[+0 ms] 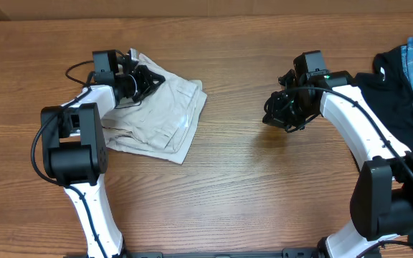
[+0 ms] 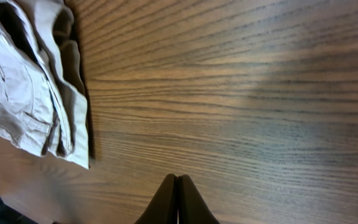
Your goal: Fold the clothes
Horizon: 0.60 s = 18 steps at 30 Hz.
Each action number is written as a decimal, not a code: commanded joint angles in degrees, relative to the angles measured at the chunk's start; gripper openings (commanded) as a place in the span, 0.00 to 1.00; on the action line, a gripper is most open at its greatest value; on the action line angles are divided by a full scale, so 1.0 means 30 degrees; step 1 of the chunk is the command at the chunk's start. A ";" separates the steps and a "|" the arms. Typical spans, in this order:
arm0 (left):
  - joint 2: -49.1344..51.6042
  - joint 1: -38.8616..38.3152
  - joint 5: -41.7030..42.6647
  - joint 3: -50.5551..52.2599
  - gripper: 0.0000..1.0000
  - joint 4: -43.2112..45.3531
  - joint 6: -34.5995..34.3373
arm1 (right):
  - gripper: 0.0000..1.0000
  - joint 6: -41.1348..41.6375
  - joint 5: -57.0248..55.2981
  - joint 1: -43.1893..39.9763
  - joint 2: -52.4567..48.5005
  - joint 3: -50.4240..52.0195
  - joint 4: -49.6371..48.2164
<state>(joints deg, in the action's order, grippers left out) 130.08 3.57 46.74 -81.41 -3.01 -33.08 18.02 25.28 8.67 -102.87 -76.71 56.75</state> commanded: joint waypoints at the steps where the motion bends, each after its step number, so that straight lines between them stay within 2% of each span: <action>1: 0.0160 -0.0240 0.4248 0.0095 0.04 0.0721 -0.0357 | 0.04 -0.0015 0.0168 -0.0015 -0.0044 -0.0124 0.0182; 7: -0.4029 -0.0240 0.6054 -0.0182 0.04 0.1224 -0.2441 | 0.04 -0.0007 0.0175 -0.0015 -0.0044 -0.0124 0.0189; 10: -0.5559 -0.0364 0.6819 -0.0182 0.04 0.0743 -0.2565 | 0.04 -0.0015 0.0168 -0.0015 -0.0044 -0.0124 0.0175; 15: -0.6659 -0.0627 0.6142 -0.0168 0.04 -0.2273 -0.2484 | 0.04 -0.0015 0.0168 -0.0015 -0.0044 -0.0124 0.0117; 18: -0.6331 -0.1115 0.4772 -0.0051 0.04 -0.6207 -0.0634 | 0.04 -0.0015 0.0168 -0.0015 -0.0044 -0.0124 -0.0015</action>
<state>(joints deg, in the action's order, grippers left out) 108.73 1.80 63.99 -82.65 -14.72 -39.03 17.98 25.30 8.67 -102.89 -76.71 57.30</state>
